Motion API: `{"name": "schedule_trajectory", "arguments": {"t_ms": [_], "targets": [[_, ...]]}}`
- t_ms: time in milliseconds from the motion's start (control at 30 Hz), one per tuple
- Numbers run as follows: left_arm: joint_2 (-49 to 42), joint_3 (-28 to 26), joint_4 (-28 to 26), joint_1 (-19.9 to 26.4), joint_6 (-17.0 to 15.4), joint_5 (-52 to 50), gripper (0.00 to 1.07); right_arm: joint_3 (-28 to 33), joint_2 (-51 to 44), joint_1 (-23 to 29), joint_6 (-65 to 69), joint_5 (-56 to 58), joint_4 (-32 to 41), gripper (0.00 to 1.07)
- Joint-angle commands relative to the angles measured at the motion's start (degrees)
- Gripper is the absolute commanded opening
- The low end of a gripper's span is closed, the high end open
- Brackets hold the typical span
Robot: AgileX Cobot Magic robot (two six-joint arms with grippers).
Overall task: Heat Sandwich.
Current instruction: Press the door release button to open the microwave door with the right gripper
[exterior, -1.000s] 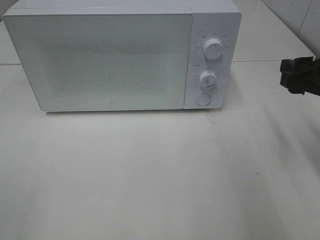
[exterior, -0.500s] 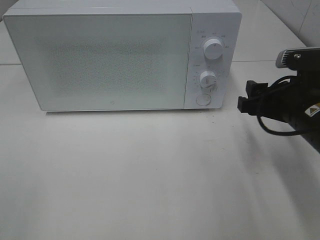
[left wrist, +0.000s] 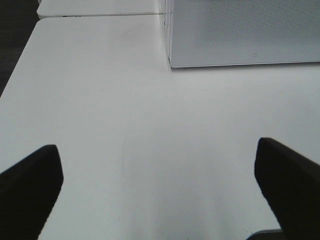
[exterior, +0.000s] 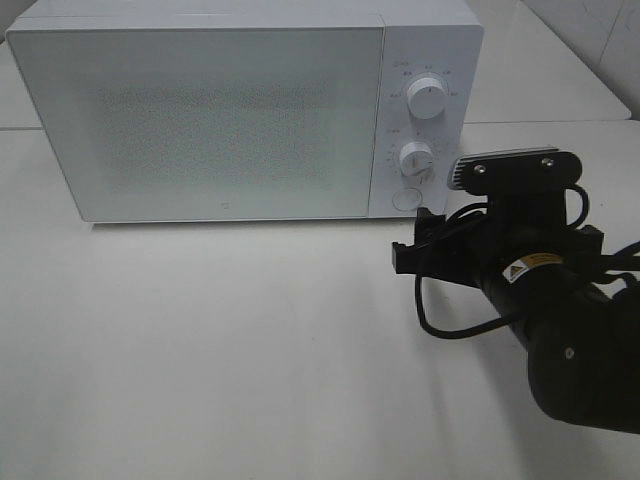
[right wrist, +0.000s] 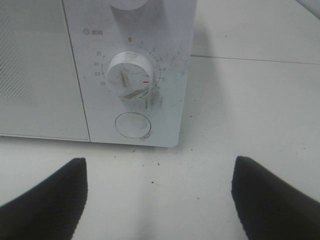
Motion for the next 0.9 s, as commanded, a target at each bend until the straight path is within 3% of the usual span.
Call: {"name": "schedule_trajectory", "arguments": {"t_ms": [33, 567, 900], "targets": [[-1.55, 0.17, -0.40, -0.29, -0.46, -0.92, 1.02, -1.72, 1.55, 1.89, -0.23, -0.63, 1.55, 0.76], [-1.55, 0.17, -0.40, -0.29, -0.46, -0.92, 1.02, -1.89, 1.89, 2.35, 1.60, -1.38, 1.95, 0.76], [-1.55, 0.17, -0.40, -0.29, -0.46, -0.92, 1.02, -1.89, 1.89, 2.35, 31.97, -1.20, 1.72, 0.76]]}}
